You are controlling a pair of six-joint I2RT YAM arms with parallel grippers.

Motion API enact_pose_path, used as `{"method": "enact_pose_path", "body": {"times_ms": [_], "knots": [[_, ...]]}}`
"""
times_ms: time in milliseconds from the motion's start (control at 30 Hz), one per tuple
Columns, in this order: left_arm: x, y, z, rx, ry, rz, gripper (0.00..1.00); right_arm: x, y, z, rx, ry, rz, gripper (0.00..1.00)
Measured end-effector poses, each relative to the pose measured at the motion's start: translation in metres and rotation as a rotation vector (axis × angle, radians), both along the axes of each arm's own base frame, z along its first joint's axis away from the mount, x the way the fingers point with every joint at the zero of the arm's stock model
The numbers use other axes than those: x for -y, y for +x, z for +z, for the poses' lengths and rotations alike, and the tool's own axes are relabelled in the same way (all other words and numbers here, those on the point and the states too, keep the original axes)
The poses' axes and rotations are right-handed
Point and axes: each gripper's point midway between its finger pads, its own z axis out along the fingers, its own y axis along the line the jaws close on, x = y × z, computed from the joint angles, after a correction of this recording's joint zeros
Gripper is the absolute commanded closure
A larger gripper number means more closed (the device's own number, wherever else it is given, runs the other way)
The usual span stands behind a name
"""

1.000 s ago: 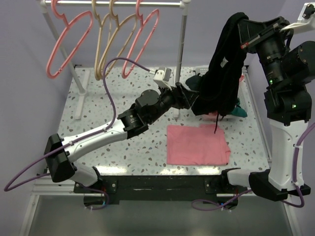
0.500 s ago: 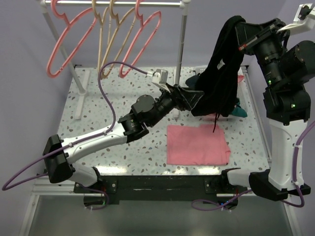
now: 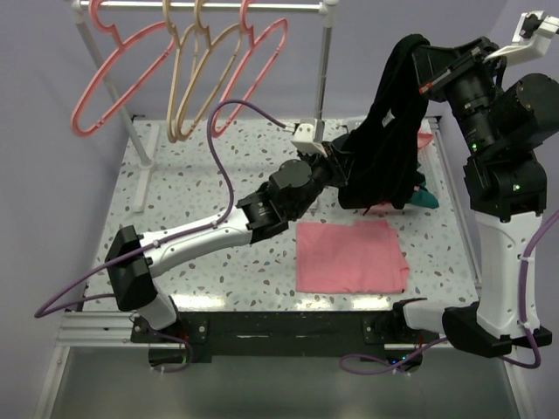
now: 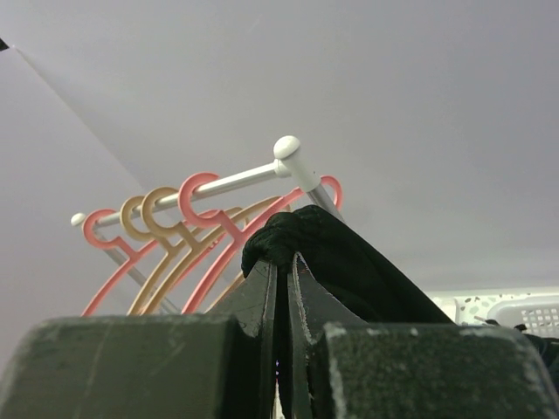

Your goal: Place the shorts on the hanger

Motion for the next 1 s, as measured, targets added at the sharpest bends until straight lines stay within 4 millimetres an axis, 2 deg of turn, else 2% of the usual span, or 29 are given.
{"method": "enact_pose_path", "body": {"times_ms": [167, 267, 333, 567, 633, 700, 767, 867, 933, 1000], "knots": [[-0.016, 0.007, 0.013, 0.054, 0.094, 0.069, 1.00, 0.000, 0.001, -0.004, -0.008, -0.014, -0.004, 1.00], [-0.039, 0.003, 0.039, 0.106, 0.153, 0.100, 1.00, 0.002, -0.003, -0.006, -0.002, -0.035, -0.013, 1.00], [-0.059, -0.004, 0.070, 0.153, 0.158, 0.116, 1.00, 0.004, -0.010, -0.006, 0.006, -0.045, -0.018, 1.00], [-0.147, -0.047, 0.210, 0.336, 0.035, 0.168, 1.00, 0.006, -0.030, 0.012, 0.074, -0.049, -0.011, 1.00], [-0.171, -0.060, 0.240, 0.376, -0.002, 0.179, 1.00, 0.002, -0.031, 0.019, 0.094, -0.046, 0.009, 1.00], [-0.185, -0.069, 0.256, 0.398, -0.016, 0.181, 1.00, -0.003, -0.030, 0.024, 0.108, -0.045, 0.037, 1.00], [-0.192, -0.072, 0.260, 0.405, -0.009, 0.179, 1.00, -0.010, -0.029, 0.027, 0.114, -0.040, 0.073, 1.00], [-0.189, -0.070, 0.246, 0.380, 0.044, 0.172, 1.00, -0.018, -0.024, 0.020, 0.093, -0.032, 0.110, 1.00], [-0.183, -0.066, 0.220, 0.347, 0.106, 0.163, 1.00, -0.022, -0.018, 0.001, 0.053, -0.028, 0.130, 1.00], [-0.178, -0.062, 0.186, 0.297, 0.168, 0.154, 1.00, -0.027, -0.007, -0.037, -0.022, -0.024, 0.148, 1.00]]}}
